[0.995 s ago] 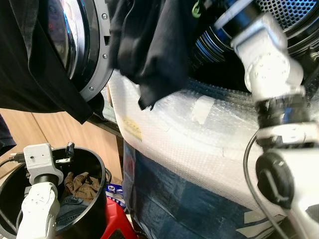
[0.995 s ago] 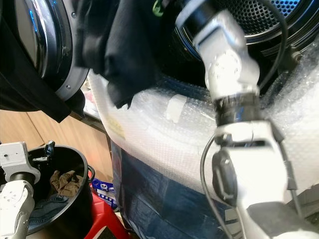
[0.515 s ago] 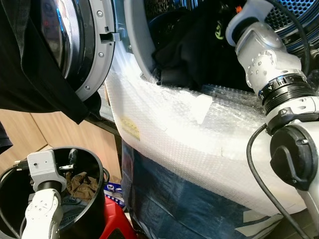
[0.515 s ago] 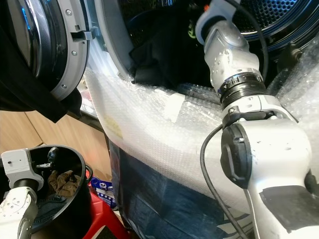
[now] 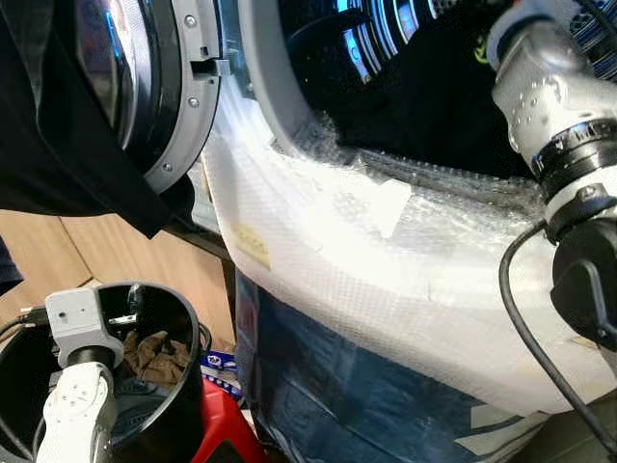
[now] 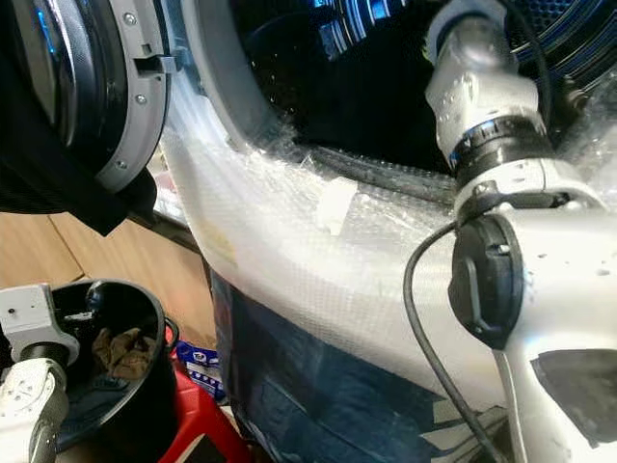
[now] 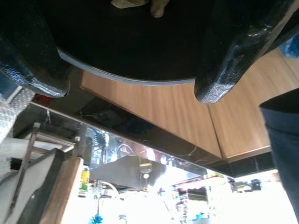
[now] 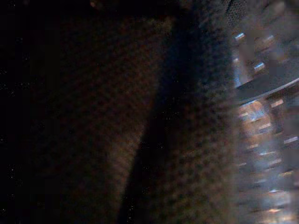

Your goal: Clothes washing

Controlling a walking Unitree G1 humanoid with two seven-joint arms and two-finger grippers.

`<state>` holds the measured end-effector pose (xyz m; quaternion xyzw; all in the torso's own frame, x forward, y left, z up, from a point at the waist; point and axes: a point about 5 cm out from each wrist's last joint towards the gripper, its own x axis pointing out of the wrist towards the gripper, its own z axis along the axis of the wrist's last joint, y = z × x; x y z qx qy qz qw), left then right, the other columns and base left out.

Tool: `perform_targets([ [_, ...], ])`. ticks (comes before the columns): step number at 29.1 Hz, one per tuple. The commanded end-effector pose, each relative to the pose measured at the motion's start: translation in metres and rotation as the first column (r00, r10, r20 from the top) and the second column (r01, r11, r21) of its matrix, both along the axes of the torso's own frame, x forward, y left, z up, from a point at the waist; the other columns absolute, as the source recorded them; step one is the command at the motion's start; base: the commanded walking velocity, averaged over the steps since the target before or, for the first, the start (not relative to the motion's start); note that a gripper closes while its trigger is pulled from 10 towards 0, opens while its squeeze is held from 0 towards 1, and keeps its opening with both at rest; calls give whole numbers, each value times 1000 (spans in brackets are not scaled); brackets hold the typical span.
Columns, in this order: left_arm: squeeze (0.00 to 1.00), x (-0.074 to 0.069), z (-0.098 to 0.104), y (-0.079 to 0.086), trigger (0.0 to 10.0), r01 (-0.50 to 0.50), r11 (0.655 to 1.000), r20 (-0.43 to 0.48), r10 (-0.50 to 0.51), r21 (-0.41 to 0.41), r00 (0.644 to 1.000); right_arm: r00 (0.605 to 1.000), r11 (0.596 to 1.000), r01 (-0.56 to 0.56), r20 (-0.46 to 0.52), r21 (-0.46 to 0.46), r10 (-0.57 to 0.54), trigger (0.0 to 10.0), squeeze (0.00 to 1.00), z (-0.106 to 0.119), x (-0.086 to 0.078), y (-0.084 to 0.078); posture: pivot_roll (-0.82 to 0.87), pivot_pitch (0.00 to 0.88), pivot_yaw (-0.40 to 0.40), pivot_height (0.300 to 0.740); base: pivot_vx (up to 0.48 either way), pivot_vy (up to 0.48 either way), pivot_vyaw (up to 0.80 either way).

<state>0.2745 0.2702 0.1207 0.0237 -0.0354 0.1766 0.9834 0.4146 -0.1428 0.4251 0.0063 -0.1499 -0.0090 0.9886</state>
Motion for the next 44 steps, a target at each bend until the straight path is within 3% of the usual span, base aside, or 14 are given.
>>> perform_targets([
  [1,0,1,-1,-2,10000,8,1000,-14,-9,-12,1000,997,992,-82,3,-93,83,10000,0,6,-2,20,87,0,-10,740,0,0,0],
  [5,0,-2,-6,-12,10000,35,999,-27,-36,-32,999,995,978,-95,-58,-186,86,10000,0,-14,3,35,92,0,-17,740,0,0,0],
  [6,0,-3,-6,-13,10000,37,999,-28,-38,-33,999,993,976,-102,-71,-190,90,10000,925,-18,4,36,92,0,-17,740,0,0,0],
  [7,0,-3,-6,-13,10000,38,999,-28,-39,-34,999,992,974,-113,-79,-195,99,10000,1000,-21,4,37,97,0,-23,740,0,0,0],
  [13,0,-4,-9,-14,10000,61,998,-54,-63,-30,997,986,968,-146,-113,-204,125,10000,1000,-30,6,40,93,0,-24,740,0,0,0],
  [21,0,-8,-12,-16,10000,61,998,-73,-63,-35,995,986,976,-97,-150,-193,69,10000,1000,-35,8,31,78,0,-32,740,0,0,0],
  [28,0,-7,-15,-21,10000,79,996,-87,-83,-39,993,990,982,59,-115,-181,-80,10000,1000,-28,7,13,80,0,-39,740,0,0,0],
  [44,0,-4,-13,-21,10000,92,995,-81,-95,-36,992,983,979,23,-176,-202,-60,10000,1000,-46,11,18,87,0,-31,740,0,0,0],
])
